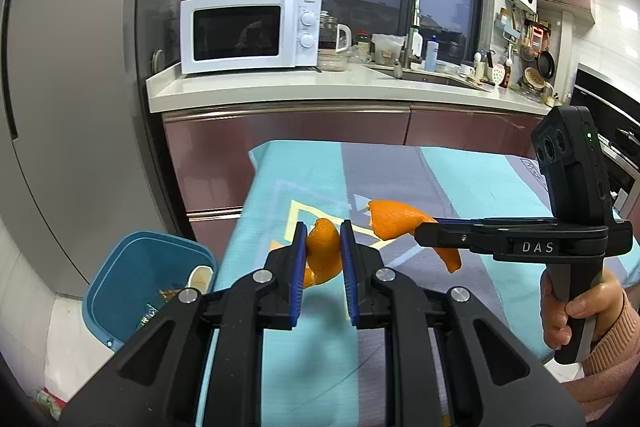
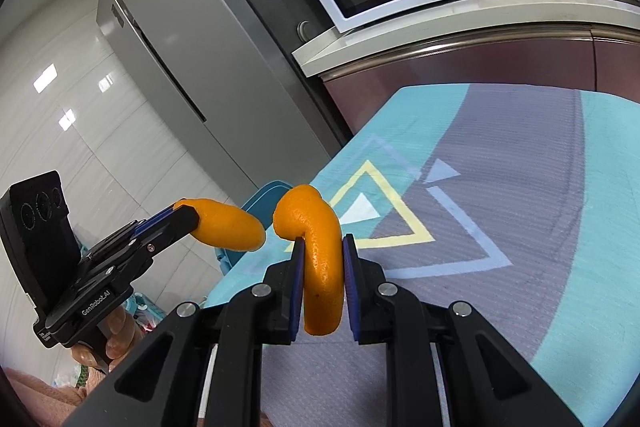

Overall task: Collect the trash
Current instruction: 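Carry both orange peels over the blue bin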

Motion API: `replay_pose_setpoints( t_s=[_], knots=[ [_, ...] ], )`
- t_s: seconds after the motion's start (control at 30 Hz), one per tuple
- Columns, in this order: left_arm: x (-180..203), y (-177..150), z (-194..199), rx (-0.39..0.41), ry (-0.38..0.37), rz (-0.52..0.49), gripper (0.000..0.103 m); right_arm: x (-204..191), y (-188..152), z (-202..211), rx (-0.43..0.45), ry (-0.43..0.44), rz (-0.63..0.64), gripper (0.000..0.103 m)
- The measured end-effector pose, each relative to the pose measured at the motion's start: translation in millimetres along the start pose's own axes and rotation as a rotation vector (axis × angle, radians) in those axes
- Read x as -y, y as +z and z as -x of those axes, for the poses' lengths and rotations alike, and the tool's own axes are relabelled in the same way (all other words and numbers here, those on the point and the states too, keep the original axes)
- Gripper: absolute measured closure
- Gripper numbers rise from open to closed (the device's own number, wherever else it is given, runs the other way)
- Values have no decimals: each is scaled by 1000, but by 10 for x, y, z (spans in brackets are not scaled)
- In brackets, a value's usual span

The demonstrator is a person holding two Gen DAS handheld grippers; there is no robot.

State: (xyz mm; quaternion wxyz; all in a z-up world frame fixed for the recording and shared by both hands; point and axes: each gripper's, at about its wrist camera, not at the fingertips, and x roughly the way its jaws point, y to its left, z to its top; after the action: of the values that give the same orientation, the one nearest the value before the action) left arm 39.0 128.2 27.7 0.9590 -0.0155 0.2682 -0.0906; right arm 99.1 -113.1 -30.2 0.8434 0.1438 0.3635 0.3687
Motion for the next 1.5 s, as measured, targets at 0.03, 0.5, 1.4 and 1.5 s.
replay_pose_setpoints(
  t_s=[0.03, 0.5, 1.4, 1.5],
  knots=[
    [-24, 3, 8, 2, 6, 2, 86, -16, 9, -20, -2, 4, 2, 86],
    [-330, 52, 110, 22, 67, 36, 86, -227, 96, -235, -22, 32, 33, 86],
    [-910, 52, 170, 25, 171, 109, 86, -614, 247, -679, -82, 81, 101, 86],
    [-1025, 44, 160, 21, 191, 123, 86, -677, 262, -747, -92, 86, 112, 86]
  ],
)
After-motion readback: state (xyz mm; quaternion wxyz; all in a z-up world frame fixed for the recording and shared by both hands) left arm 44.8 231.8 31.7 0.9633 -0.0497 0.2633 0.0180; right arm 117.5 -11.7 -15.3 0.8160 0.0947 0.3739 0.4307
